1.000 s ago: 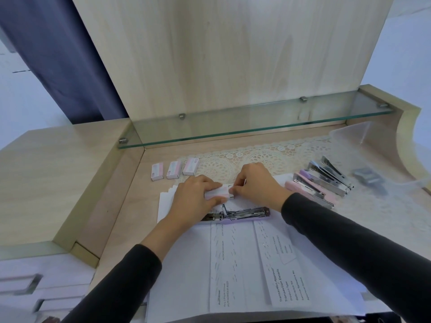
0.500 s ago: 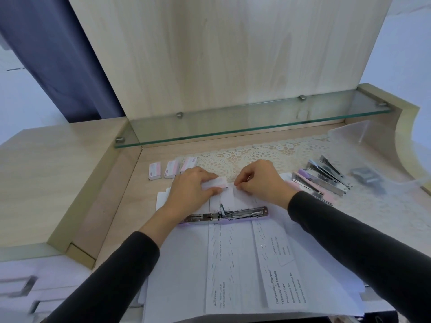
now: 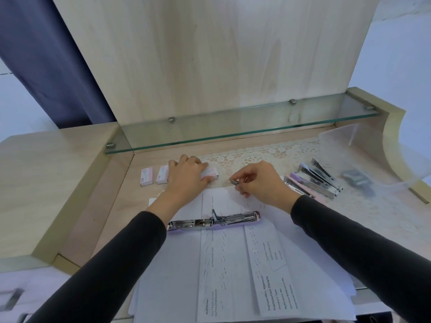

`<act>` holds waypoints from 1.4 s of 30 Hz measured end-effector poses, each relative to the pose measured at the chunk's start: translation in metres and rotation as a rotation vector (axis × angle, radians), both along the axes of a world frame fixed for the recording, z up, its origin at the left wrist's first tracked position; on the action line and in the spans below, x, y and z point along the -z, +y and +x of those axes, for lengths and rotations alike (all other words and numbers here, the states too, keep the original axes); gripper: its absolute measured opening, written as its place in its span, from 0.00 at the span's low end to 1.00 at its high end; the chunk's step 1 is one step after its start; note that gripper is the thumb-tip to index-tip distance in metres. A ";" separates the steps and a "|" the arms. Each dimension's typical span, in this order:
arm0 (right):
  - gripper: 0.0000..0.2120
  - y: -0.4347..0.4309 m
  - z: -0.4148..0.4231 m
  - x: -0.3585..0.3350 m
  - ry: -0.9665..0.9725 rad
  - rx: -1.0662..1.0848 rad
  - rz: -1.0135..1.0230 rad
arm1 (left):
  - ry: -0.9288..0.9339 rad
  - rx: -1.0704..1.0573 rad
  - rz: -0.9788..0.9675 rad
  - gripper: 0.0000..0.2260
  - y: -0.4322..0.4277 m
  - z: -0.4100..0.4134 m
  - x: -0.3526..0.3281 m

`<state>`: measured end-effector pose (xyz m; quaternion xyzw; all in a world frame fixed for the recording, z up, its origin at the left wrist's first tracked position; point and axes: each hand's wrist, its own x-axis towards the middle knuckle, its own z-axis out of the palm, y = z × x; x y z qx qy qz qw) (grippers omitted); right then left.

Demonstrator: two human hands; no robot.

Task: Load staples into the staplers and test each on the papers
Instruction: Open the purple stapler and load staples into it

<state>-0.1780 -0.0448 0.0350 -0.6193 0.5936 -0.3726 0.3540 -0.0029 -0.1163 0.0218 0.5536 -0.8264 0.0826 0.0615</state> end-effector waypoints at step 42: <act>0.05 0.066 -0.012 -0.010 0.176 0.046 -0.193 | 0.421 0.269 -0.143 0.15 0.124 0.025 0.031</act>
